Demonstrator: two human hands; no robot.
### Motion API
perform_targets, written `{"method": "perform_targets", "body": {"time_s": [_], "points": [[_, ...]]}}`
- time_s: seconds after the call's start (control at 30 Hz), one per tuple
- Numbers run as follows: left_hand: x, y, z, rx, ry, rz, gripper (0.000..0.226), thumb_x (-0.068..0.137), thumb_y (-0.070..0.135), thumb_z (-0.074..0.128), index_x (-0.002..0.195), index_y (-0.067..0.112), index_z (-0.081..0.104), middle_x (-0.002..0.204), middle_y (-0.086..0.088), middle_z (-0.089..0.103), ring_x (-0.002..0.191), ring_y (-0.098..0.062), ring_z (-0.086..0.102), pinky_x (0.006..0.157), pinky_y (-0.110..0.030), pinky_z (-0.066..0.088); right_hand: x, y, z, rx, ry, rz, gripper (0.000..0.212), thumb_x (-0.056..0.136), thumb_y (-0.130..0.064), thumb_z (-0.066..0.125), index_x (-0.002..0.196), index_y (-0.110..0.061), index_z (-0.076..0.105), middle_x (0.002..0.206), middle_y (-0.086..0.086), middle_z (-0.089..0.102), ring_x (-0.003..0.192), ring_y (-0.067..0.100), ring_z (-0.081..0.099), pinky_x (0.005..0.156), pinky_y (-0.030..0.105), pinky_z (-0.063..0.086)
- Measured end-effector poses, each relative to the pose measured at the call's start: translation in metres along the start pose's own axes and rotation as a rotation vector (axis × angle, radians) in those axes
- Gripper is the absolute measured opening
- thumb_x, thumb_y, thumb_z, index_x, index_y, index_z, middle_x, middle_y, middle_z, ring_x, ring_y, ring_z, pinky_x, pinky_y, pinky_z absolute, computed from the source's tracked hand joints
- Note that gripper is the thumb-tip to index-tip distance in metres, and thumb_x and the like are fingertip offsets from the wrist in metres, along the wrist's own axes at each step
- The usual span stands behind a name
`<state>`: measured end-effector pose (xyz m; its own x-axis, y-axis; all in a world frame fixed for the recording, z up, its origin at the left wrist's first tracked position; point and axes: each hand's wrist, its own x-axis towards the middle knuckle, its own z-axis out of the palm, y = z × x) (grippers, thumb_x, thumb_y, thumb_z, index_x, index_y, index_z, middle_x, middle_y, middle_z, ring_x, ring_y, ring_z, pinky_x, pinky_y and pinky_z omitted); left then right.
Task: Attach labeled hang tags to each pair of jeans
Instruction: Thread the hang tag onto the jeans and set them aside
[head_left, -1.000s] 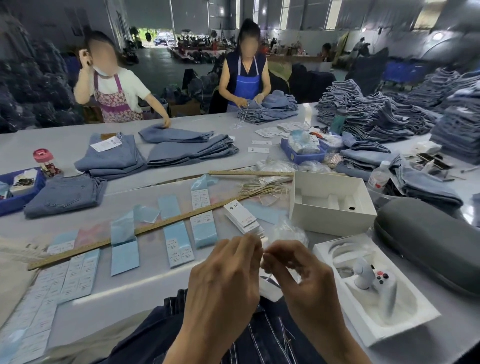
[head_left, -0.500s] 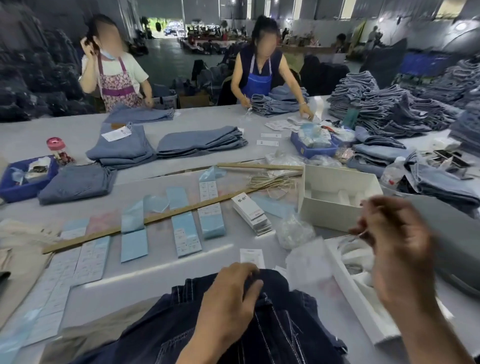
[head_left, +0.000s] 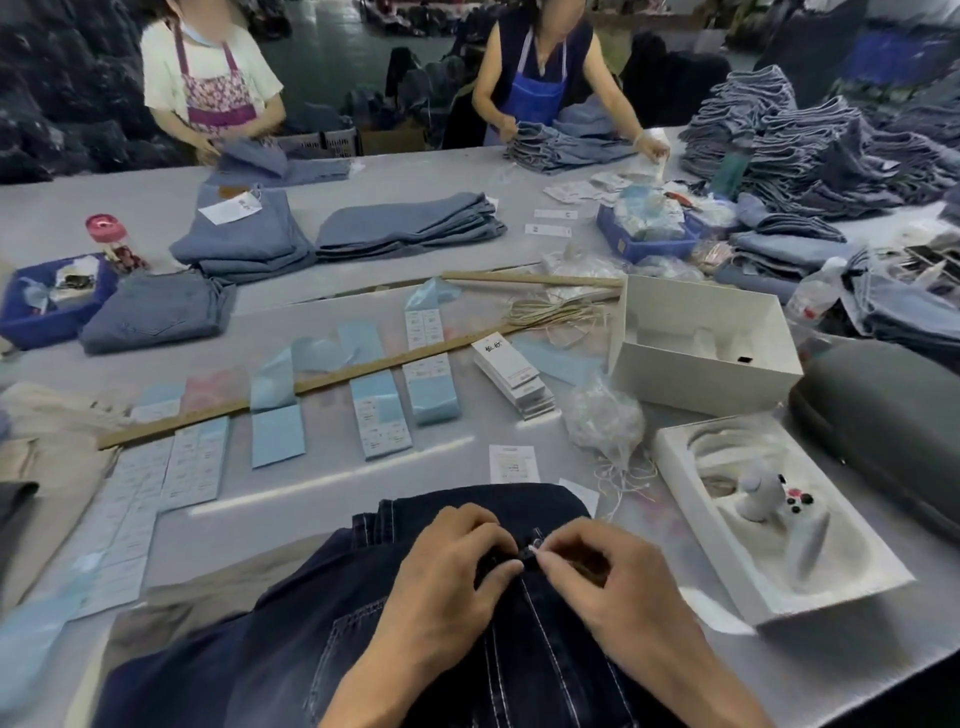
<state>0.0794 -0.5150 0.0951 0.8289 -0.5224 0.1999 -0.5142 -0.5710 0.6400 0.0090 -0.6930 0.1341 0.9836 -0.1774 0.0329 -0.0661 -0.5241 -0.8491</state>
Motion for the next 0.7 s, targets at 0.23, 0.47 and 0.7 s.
{"method": "perform_targets", "body": {"time_s": [0.23, 0.47, 0.7], "points": [[0.009, 0.004, -0.013, -0.484, -0.023, -0.259, 0.022, 0.086, 0.015, 0.079, 0.087, 0.035, 0.07, 0.086, 0.009, 0.073, 0.081, -0.007, 0.068, 0.079, -0.023, 0.053, -0.007, -0.003, 0.02, -0.459, 0.113, -0.209, 0.015, 0.081, -0.028, 0.08, 0.079, -0.031, 0.065, 0.077, -0.015, 0.062, 0.07, 0.003, 0.062, 0.061, 0.026, 0.052], [0.011, -0.008, -0.024, -0.705, -0.031, -0.221, 0.034, 0.09, -0.005, 0.069, 0.084, 0.027, 0.081, 0.097, 0.004, 0.071, 0.09, -0.013, 0.066, 0.08, -0.022, 0.05, 0.002, -0.008, 0.03, -0.512, 0.306, -0.313, 0.016, 0.081, -0.018, 0.082, 0.073, -0.023, 0.069, 0.066, -0.01, 0.057, 0.057, 0.008, 0.055, 0.051, 0.027, 0.048], [0.013, -0.004, -0.025, -0.691, -0.032, -0.163, 0.03, 0.088, -0.003, 0.073, 0.084, 0.025, 0.079, 0.092, -0.002, 0.076, 0.085, -0.015, 0.069, 0.076, -0.02, 0.052, -0.001, 0.004, 0.032, -0.421, 0.348, -0.377, 0.012, 0.083, -0.013, 0.08, 0.078, -0.02, 0.072, 0.068, -0.009, 0.058, 0.06, 0.01, 0.057, 0.054, 0.031, 0.05]]}}
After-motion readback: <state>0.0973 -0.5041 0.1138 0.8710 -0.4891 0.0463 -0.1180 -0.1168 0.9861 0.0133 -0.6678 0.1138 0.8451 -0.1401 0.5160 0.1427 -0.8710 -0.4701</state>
